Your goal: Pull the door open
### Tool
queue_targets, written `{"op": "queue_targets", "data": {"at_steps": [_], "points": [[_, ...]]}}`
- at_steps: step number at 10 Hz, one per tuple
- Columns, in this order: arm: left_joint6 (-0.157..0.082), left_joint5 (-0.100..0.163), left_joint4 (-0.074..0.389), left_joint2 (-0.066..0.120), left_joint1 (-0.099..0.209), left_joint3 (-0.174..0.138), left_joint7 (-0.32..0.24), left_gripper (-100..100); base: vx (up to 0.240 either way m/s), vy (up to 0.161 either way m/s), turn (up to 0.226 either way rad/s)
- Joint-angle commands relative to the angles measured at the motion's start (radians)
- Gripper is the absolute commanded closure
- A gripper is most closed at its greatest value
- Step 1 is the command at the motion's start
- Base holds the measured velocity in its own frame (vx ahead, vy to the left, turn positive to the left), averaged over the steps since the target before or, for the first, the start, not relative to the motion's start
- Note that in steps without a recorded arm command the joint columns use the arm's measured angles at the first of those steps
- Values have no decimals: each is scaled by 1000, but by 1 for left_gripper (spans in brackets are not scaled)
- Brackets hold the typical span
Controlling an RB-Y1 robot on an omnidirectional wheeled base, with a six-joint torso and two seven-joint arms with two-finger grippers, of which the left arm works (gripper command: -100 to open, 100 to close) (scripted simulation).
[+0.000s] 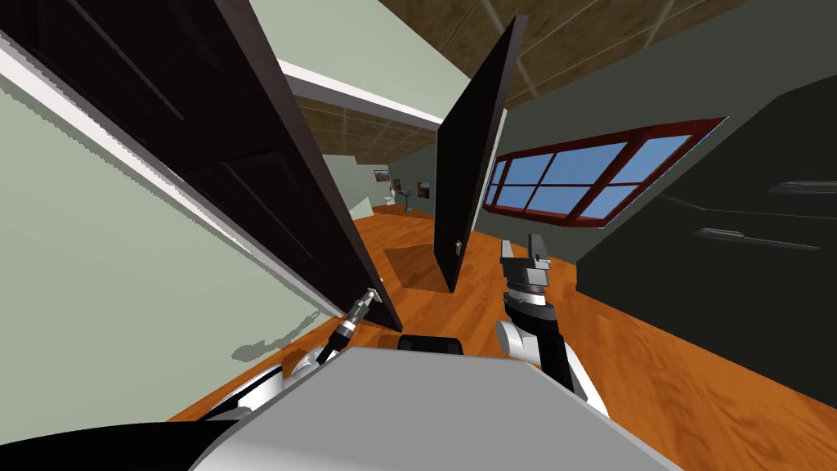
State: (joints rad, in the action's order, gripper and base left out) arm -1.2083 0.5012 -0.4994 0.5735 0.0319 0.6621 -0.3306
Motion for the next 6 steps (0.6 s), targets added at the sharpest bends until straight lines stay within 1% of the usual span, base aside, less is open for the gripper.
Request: {"op": "queue_targets", "data": {"at_steps": [1,2,4,5,6], "points": [[-33,7,10,10,-11,23,-10,100,-160,77,-160],[-43,10,13,13,-14,30,-13,100,-174,103,-158],[-77,19,23,24,-23,53,-21,100,-160,113,-170],[-89,22,26,28,-27,61,-24,100,-185,84,-150],[-99,25,29,31,-30,68,-26,100,-180,60,-85]]}}
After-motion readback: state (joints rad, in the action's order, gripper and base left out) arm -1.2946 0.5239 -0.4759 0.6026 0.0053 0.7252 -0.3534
